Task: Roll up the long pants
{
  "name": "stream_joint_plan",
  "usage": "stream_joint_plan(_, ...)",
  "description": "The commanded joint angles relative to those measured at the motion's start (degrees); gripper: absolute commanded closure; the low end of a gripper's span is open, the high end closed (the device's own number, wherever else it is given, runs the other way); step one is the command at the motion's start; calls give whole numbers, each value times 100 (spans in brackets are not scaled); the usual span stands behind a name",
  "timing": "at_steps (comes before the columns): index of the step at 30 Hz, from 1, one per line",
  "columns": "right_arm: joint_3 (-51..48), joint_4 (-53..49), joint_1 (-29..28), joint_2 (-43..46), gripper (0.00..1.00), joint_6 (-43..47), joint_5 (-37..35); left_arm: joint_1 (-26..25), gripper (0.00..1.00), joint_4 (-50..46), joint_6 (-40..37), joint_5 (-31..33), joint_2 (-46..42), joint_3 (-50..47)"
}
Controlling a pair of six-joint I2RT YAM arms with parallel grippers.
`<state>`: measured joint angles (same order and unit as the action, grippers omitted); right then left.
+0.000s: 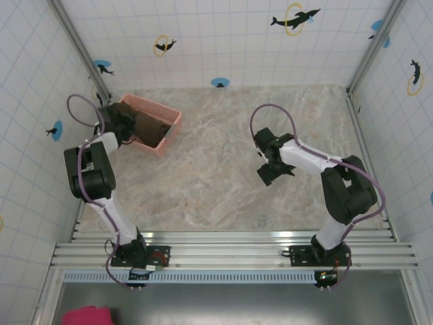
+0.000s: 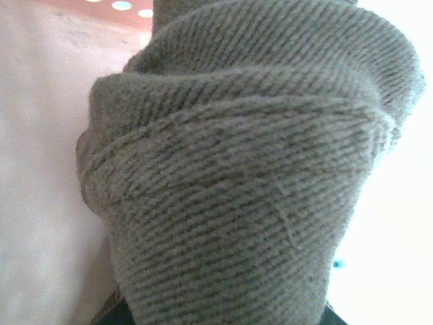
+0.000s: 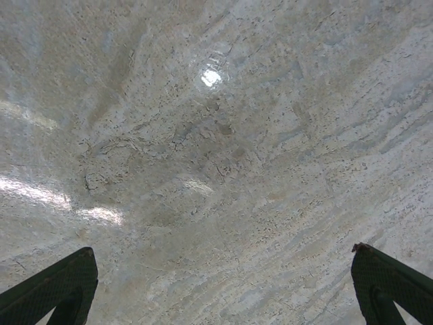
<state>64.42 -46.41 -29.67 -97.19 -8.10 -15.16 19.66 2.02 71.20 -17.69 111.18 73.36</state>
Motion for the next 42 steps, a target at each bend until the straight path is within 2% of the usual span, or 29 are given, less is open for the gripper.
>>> stream_joint_plan(1,-66,-115,40,336,1,-8,8,-34,100,-2851,-1918,424,-227,894)
stream_joint_plan(5,-118,-129,71,471,1,35,79,-21,100,-3724,-2390,872,-46,768)
stream_joint_plan(10,-158,-160,102,639,1,99,153,-26,100,-3939,-2560,1123,-125,171)
stream_joint_plan(14,-226,-115,129,811,1,107,170,-24,97,-4092,-3023,1047,65,160)
stream_joint_plan(16,-267,-80,166,875,1,113,197,-24,77,-4076,-3248,1021,143,218)
stream_joint_plan(17,-293,-58,188,910,1,131,222,-24,60,-3891,-3331,958,106,152)
stream_joint_plan(18,-312,-52,216,934,1,148,239,-25,7,-3693,-3420,891,22,69)
stream_joint_plan(19,-316,-57,240,946,1,157,263,-25,3,-3544,-3476,836,-76,-10)
stream_joint_plan(22,-316,-85,282,1011,1,164,338,-27,2,-3255,-3619,733,-435,-52)
stream_joint_plan(28,-286,-83,334,1079,1,192,399,-4,3,-2629,-3543,-361,-1204,500)
stream_joint_plan(30,-281,-74,347,1096,1,193,406,-4,3,-2232,-3303,-999,-1361,731)
stream_joint_plan(34,-281,-10,370,1114,1,186,443,9,3,-1100,-2542,-1838,-1807,766)
stream_joint_plan(36,-281,0,378,1138,1,186,446,122,2,-1038,-2298,-1536,-2220,726)
stream_joint_plan(38,-305,6,383,1188,1,185,470,370,2,-1950,-2388,-980,-2387,907)
stream_joint_plan(42,-358,-6,387,1296,1,171,501,770,3,-3395,-2819,-260,-2415,1075)
